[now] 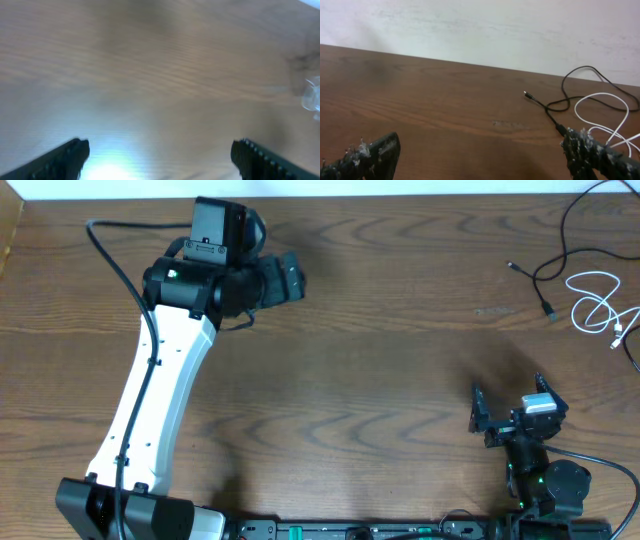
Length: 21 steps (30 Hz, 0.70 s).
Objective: Untangle cables
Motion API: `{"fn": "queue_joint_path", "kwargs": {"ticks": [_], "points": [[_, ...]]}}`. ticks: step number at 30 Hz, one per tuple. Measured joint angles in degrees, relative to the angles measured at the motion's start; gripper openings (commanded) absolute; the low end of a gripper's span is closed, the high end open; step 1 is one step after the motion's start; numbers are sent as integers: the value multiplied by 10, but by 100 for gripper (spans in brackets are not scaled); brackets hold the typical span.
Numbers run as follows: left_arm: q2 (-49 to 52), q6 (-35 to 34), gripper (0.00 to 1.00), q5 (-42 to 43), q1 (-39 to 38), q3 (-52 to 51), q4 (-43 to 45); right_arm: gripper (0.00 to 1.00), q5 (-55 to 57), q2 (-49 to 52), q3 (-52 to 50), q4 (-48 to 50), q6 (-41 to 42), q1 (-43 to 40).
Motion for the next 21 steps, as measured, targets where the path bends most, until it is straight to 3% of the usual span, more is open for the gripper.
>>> {"fn": "queue_joint_path", "kwargs": {"ticks": [2, 5, 9, 16, 21], "points": [[-1, 17, 95, -85, 7, -6, -59, 99, 0, 0, 0, 0, 0, 0], [-35, 88, 95, -120, 12, -68, -2, 99, 0, 0, 0, 0, 0, 0], [-204, 221, 95, -60, 43, -242, 188, 99, 0, 0, 0, 0, 0, 0], [-540, 274, 95, 4, 103, -645, 555, 99, 1, 0, 0, 0, 0, 0], [-698, 281, 96, -26, 104, -809, 628, 99, 2, -1, -1, 1, 0, 0]]}}
